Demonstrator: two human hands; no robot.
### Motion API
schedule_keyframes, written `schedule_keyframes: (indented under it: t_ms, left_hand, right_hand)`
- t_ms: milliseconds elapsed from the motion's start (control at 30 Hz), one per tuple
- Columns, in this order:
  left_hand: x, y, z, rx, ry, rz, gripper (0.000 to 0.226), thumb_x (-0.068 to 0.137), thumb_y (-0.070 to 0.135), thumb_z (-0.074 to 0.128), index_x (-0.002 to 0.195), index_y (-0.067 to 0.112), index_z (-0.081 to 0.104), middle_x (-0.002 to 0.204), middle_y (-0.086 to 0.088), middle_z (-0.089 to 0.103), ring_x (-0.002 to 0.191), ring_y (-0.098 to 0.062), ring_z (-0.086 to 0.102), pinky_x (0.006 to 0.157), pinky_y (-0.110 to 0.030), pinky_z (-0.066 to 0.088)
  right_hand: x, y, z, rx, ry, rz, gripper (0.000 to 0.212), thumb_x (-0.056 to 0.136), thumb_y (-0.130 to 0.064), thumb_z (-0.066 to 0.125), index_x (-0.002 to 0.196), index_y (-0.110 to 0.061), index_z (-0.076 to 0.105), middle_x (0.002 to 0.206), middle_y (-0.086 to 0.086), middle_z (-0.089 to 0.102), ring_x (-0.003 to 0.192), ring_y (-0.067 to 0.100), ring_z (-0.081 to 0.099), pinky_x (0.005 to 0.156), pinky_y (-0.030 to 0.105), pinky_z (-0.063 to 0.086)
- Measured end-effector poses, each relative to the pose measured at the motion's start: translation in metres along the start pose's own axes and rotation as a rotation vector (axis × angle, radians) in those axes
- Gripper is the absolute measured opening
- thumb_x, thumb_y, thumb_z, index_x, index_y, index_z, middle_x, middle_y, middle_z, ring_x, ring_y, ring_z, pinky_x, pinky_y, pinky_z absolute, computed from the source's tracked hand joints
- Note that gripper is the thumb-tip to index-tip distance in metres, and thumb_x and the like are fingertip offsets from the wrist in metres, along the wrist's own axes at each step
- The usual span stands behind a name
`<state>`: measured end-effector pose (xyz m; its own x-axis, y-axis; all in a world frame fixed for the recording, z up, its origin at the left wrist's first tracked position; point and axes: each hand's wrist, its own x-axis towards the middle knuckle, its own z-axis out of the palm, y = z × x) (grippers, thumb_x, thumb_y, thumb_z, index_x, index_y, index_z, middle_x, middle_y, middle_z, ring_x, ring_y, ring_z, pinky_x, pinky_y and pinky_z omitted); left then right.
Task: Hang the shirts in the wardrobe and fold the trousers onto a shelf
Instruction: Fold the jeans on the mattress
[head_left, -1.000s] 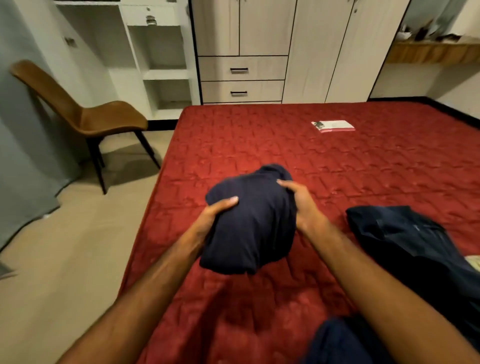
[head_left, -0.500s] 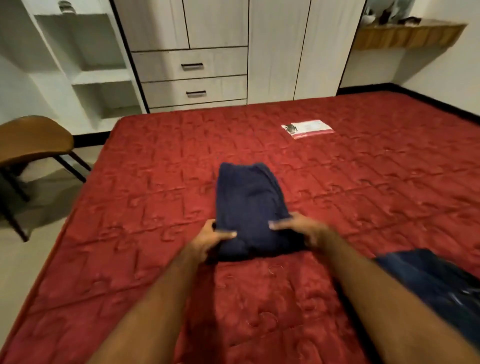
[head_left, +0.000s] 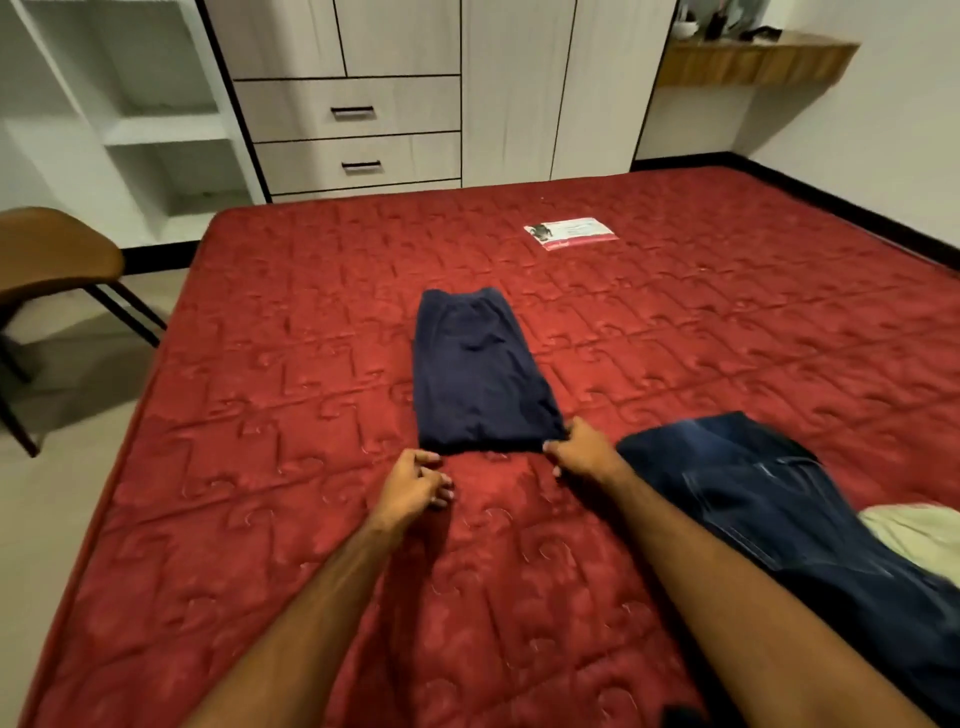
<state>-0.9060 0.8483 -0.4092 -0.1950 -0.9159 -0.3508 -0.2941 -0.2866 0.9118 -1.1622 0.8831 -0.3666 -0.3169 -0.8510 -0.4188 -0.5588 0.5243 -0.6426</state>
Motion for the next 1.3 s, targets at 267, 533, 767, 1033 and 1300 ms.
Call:
schedule_keyframes:
  t_ms: [267, 533, 767, 1033, 1300]
  left_hand:
    - [-0.112, -0.02, 0.038, 0.398, -0.295, 0.288, 0.024, 0.09, 0.004, 0.065, 0.096, 0.026, 0.061, 0.099, 0.005, 0.07, 0.083, 0.011, 0.062, 0.087, -0.022, 0.049]
    - [-0.178, 0.008, 0.06, 0.469, -0.314, 0.263, 0.016, 0.095, 0.003, 0.061, 0.1, 0.018, 0.058, 0.089, 0.007, 0.06, 0.08, -0.01, 0.054, 0.061, -0.008, 0.041]
    - [-0.204, 0.03, 0.066, 0.438, -0.317, 0.318, 0.015, 0.096, 0.005, 0.061, 0.106, 0.015, 0.061, 0.098, 0.0, 0.062, 0.093, -0.016, 0.057, 0.076, -0.016, 0.045]
    - [-0.241, 0.055, 0.107, -0.29, -0.351, -0.005, 0.056, 0.097, 0.069, 0.029, 0.128, 0.032, 0.057, 0.12, 0.003, 0.065, 0.11, -0.023, 0.064, 0.082, -0.042, 0.05]
    - [-0.25, 0.028, 0.047, -0.014, -0.372, 0.087, 0.047, 0.096, 0.036, 0.065, 0.137, 0.028, 0.044, 0.119, 0.0, 0.064, 0.092, -0.005, 0.067, 0.073, -0.025, 0.055]
  right_hand:
    - [-0.18, 0.105, -0.025, -0.776, 0.559, -0.364, 0.06, 0.075, -0.012, 0.061, 0.134, -0.011, 0.052, 0.138, 0.011, 0.046, 0.119, 0.032, 0.048, 0.091, 0.045, 0.048]
    - [-0.218, 0.12, -0.085, -0.997, 0.637, -0.054, 0.04, 0.088, -0.023, 0.056, 0.127, -0.019, 0.054, 0.117, 0.002, 0.061, 0.111, 0.025, 0.051, 0.092, 0.043, 0.037]
    - [-0.224, 0.14, -0.113, -0.736, 0.63, 0.086, 0.072, 0.08, -0.031, 0.072, 0.142, -0.016, 0.039, 0.139, 0.015, 0.049, 0.123, 0.037, 0.048, 0.101, 0.049, 0.038]
    - [-0.301, 0.103, -0.073, -0.105, 0.632, -0.743, 0.051, 0.066, -0.002, 0.051, 0.11, -0.023, 0.066, 0.103, -0.003, 0.063, 0.103, 0.025, 0.062, 0.086, 0.039, 0.051]
    - [-0.34, 0.097, -0.009, -0.235, -0.394, -0.847, 0.064, 0.077, -0.005, 0.076, 0.136, -0.021, 0.056, 0.125, -0.001, 0.058, 0.119, 0.01, 0.054, 0.104, 0.026, 0.04]
